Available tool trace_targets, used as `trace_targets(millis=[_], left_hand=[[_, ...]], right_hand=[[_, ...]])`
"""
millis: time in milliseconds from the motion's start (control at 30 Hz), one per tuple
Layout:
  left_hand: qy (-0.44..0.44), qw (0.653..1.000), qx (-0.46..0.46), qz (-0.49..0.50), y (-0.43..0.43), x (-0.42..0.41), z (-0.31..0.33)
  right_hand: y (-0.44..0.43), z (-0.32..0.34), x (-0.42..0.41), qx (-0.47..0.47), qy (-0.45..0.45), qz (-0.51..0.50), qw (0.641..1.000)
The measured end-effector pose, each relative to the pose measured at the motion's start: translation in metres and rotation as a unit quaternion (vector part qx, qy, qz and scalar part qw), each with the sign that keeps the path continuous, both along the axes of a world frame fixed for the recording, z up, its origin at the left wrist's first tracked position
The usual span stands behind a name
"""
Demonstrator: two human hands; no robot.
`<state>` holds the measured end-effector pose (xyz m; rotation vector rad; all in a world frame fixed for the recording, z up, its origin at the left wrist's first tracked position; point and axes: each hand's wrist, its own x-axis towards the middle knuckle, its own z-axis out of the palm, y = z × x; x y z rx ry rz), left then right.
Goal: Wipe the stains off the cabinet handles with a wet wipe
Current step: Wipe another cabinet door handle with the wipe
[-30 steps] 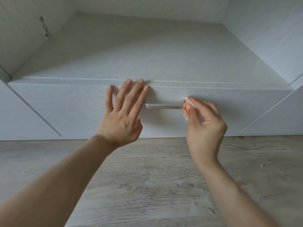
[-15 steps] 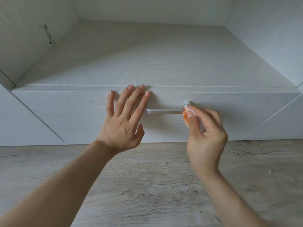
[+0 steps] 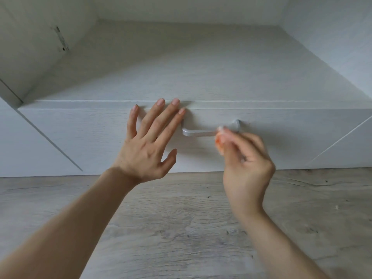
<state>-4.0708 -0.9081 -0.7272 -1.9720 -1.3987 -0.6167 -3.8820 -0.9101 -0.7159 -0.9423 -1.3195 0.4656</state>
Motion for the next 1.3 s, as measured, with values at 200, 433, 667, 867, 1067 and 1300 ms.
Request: trace_targets(millis=[200, 433, 667, 867, 1067, 1300], left_hand=[[-0.002, 1.0, -0.002, 0.007, -0.001, -0.008, 0.003], [0.0, 1.0, -0.004, 0.021, -0.003, -0.013, 0.002], [0.005, 0.998, -0.023, 0.053, -0.003, -0.014, -0.004], [0.001, 0.997, -0.045, 0.055, -0.003, -0.015, -0.003], [0.008, 0.997, -0.047, 0.053, -0.005, -0.016, -0.001], [0.007, 0.997, -0.051, 0.057, -0.004, -0.016, -0.001]], right_hand=[[0.001, 0.0, -0.007, -0.006, -0.001, -0.016, 1.0], [0.0, 0.005, -0.003, -0.025, 0.023, -0.031, 0.999], [0.002, 0.005, 0.002, -0.04, 0.025, -0.035, 0.998], [0.001, 0.002, -0.004, -0.018, -0.027, -0.007, 0.999], [-0.004, 0.004, -0.01, -0.012, -0.026, 0.001, 1.0], [0.003, 0.006, 0.004, -0.087, 0.086, 0.003, 0.992]])
